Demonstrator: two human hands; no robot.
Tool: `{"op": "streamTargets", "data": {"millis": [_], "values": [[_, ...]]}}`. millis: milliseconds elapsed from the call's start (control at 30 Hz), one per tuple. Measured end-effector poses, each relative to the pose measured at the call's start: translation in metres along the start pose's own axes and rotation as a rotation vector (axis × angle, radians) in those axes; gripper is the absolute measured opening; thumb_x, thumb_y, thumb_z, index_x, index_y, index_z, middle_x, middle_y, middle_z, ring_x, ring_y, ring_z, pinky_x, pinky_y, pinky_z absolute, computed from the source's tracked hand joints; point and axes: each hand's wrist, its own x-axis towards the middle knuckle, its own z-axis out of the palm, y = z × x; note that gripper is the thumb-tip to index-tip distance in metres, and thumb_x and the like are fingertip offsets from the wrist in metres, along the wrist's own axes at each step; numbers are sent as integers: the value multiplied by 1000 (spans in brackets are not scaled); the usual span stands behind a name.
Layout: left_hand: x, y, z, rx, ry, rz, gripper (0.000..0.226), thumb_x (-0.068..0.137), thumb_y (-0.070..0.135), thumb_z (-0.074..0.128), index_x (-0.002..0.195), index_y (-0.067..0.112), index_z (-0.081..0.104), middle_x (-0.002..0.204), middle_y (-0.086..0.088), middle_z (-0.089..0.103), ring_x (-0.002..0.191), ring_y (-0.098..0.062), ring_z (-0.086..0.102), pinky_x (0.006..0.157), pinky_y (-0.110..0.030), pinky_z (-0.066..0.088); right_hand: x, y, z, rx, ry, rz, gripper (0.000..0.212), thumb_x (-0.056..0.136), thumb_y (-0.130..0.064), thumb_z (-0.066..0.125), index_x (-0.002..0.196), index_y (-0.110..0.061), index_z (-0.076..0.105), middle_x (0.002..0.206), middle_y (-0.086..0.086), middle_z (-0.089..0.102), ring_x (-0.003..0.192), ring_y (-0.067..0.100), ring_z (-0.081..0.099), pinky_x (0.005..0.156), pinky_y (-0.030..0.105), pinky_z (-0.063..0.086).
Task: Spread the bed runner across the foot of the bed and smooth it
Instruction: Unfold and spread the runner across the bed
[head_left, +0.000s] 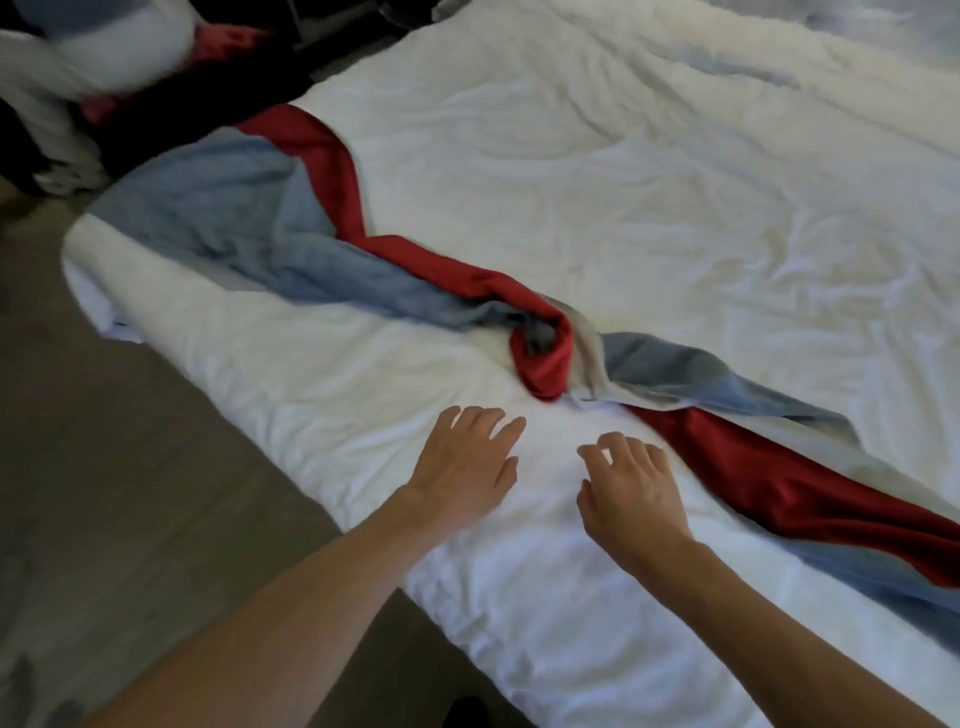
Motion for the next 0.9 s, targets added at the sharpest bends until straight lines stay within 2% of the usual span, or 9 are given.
{"op": "streamTargets", "data": {"millis": [167,433,600,733,800,900], "values": [[2,-59,-5,22,2,-77,52,98,38,34,146,22,26,149,-5,34,134,-22,32,111,-38,21,42,-44,-3,-50,-33,-86,28,76,-14,64,103,-9,66,104,14,63,93,33,59,85,40,43],[19,-118,-15,-19,-4,-119,55,98,40,34,148,22,20,153,-5,27,138,-21,26,113,-38,18,107,-83,-9,-80,-50,-114,27,81,-18,60,107,-12,62,104,10,58,94,30,53,83,39,42],[65,-175,-23,38,11,-94,55,97,37,37,147,19,24,151,-9,30,136,-24,29,111,-38,20,165,-99,-6,-62,-18,-94,21,79,-16,59,100,-10,61,100,11,57,95,32,53,84,40,41],[113,-203,-18,79,-7,-18,54,98,33,37,148,18,24,151,-10,29,136,-25,29,111,-39,21,202,-104,0,40,41,-27,27,65,-4,68,92,-4,64,106,20,60,97,38,58,85,46,48],[134,-210,-14,90,-7,6,54,98,31,37,148,19,21,154,-9,24,139,-24,24,113,-39,17,213,-102,2,44,62,-22,33,62,0,68,95,-2,65,113,25,59,101,39,59,87,46,48],[162,-223,-10,109,18,32,54,98,31,38,148,20,21,154,-9,24,140,-25,23,114,-41,16,237,-94,5,27,68,-15,38,66,-4,67,104,-3,64,118,25,58,106,39,57,89,46,47]]}}
